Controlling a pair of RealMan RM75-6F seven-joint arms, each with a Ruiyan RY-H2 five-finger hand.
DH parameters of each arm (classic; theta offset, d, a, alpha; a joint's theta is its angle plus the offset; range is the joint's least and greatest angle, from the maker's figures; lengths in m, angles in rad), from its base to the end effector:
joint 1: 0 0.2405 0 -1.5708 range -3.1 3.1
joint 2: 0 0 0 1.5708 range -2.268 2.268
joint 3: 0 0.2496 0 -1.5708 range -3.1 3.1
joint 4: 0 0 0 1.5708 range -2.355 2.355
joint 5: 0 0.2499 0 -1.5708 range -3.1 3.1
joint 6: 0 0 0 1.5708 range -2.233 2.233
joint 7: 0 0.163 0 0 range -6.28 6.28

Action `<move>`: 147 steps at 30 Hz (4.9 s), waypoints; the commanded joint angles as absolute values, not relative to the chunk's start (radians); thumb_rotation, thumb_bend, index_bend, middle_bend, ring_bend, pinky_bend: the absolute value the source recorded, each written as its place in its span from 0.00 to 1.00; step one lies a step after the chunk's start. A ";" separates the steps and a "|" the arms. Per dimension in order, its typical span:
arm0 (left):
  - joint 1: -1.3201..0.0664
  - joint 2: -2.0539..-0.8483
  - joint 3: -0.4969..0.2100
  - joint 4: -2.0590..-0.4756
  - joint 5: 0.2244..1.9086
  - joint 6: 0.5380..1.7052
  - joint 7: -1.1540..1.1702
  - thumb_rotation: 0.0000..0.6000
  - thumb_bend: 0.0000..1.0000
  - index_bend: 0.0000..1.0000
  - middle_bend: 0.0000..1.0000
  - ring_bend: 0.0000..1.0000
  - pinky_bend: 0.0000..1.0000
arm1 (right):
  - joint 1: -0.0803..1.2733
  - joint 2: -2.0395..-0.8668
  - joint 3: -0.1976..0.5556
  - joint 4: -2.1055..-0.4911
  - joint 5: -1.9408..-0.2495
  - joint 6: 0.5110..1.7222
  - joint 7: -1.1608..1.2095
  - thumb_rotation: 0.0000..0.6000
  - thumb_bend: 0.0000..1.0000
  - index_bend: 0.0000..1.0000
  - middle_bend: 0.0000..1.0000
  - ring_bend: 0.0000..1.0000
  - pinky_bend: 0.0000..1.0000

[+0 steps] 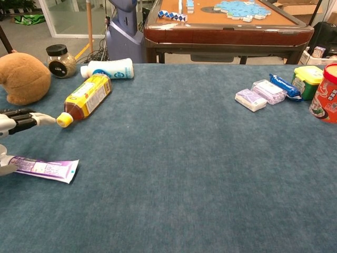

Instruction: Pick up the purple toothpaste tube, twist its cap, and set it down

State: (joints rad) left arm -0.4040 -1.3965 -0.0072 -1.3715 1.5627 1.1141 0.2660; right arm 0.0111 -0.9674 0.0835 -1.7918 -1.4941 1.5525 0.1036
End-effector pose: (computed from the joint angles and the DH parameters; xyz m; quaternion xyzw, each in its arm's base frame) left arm -0.2765 0.2798 -0.0143 -0.7900 -0.2768 -0.2897 0.4640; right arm -0.3012 -0.1861 0.1641 0.5365 -0.4149 0.4381 0.5901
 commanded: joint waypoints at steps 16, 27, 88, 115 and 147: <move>-0.477 -1.419 -0.067 -1.209 1.478 1.067 0.290 1.00 0.24 0.00 0.00 0.00 0.09 | 0.001 -0.978 0.077 -1.798 -1.498 1.559 0.099 1.00 0.02 0.00 0.00 0.00 0.00; -0.449 -1.326 -0.058 -1.434 1.496 1.142 0.183 1.00 0.24 0.16 0.01 0.00 0.09 | -0.005 -0.984 0.070 -1.778 -1.503 1.560 0.122 1.00 0.02 0.00 0.00 0.00 0.00; -0.383 -1.221 -0.025 -1.532 1.234 1.067 0.327 0.00 0.17 0.29 0.00 0.00 0.00 | -0.005 -1.011 0.064 -1.747 -1.517 1.546 0.160 1.00 0.02 0.00 0.00 0.00 0.00; -0.585 -1.361 -0.182 -1.350 0.993 0.849 0.274 0.00 0.15 0.22 0.00 0.00 0.00 | -0.027 -1.013 0.059 -1.734 -1.501 1.562 0.173 1.00 0.02 0.00 0.00 0.00 0.00; -0.557 -1.241 -0.070 -1.708 1.210 0.989 0.264 0.00 0.15 0.25 0.00 0.00 0.00 | -0.027 -1.023 0.062 -1.714 -1.501 1.556 0.195 1.00 0.02 0.00 0.00 0.00 0.00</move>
State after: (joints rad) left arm -0.5844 -1.2621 -0.0738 -1.6731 1.1547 0.9315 0.2929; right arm -0.0272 -1.0233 0.0614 -1.7144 -1.5010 1.5559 0.1944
